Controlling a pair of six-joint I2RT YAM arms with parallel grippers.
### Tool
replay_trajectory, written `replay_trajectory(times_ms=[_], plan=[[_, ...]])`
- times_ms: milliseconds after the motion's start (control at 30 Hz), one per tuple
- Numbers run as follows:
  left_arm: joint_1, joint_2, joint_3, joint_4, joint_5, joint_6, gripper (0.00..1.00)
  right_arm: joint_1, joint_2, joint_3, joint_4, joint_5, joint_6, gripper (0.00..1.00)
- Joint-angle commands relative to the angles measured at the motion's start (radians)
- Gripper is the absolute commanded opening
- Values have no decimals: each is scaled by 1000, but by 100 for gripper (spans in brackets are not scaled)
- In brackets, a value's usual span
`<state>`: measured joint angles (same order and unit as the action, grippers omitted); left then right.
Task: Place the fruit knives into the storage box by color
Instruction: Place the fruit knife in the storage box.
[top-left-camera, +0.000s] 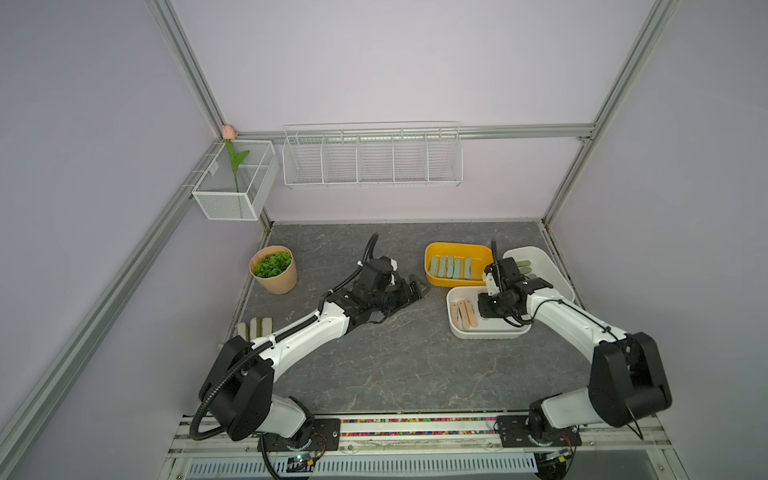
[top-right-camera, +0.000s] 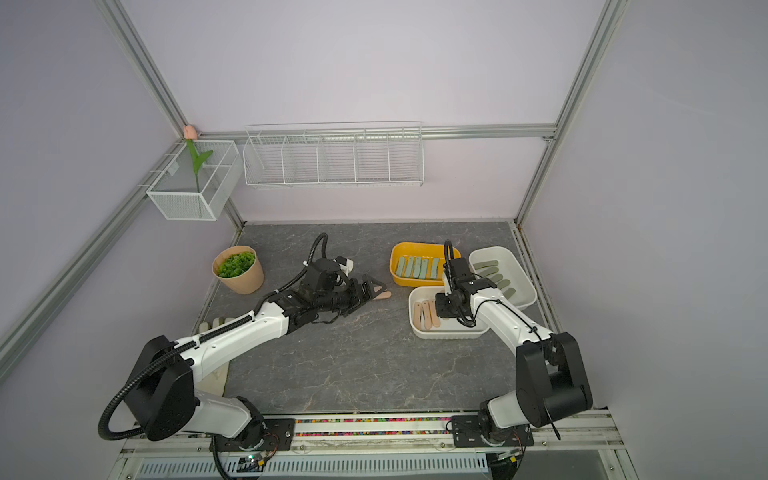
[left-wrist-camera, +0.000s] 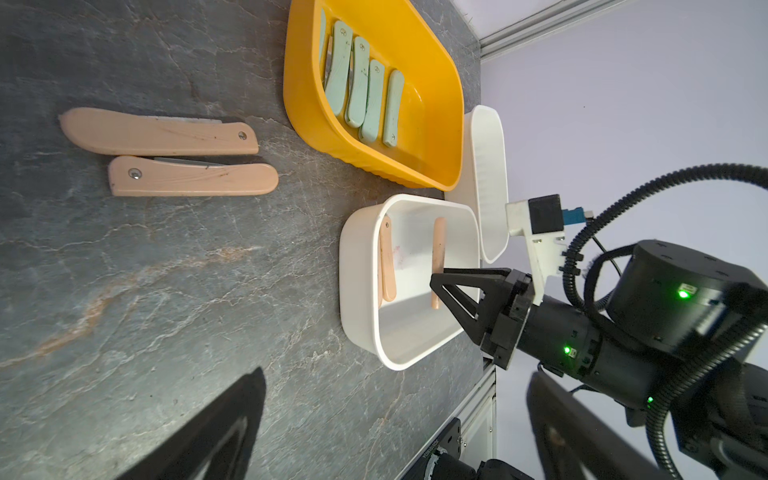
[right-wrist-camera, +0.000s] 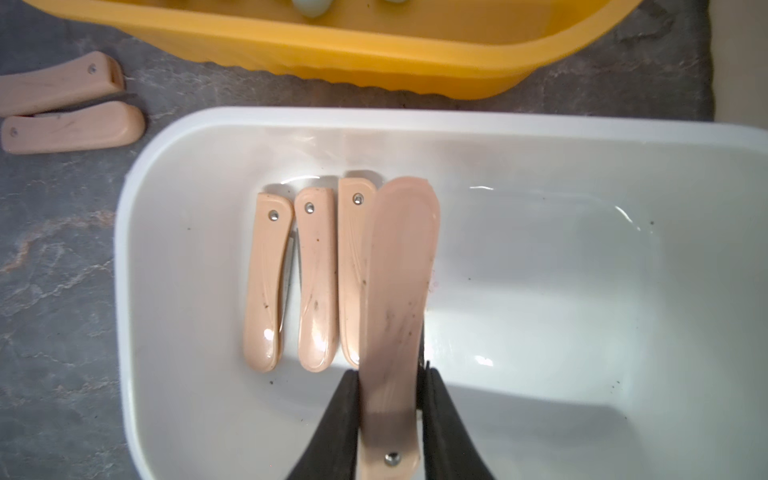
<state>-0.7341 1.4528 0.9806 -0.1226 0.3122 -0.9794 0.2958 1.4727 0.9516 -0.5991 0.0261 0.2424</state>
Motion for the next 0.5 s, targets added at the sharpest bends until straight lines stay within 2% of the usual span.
replay_trajectory(times_ms=[0,467], plan=[[-4,17,40,27,13,11,99,-9,32,15,19,3,-25,25],[-2,2,40,14,25,36,99,-15,172,78,23,23,-15,23]])
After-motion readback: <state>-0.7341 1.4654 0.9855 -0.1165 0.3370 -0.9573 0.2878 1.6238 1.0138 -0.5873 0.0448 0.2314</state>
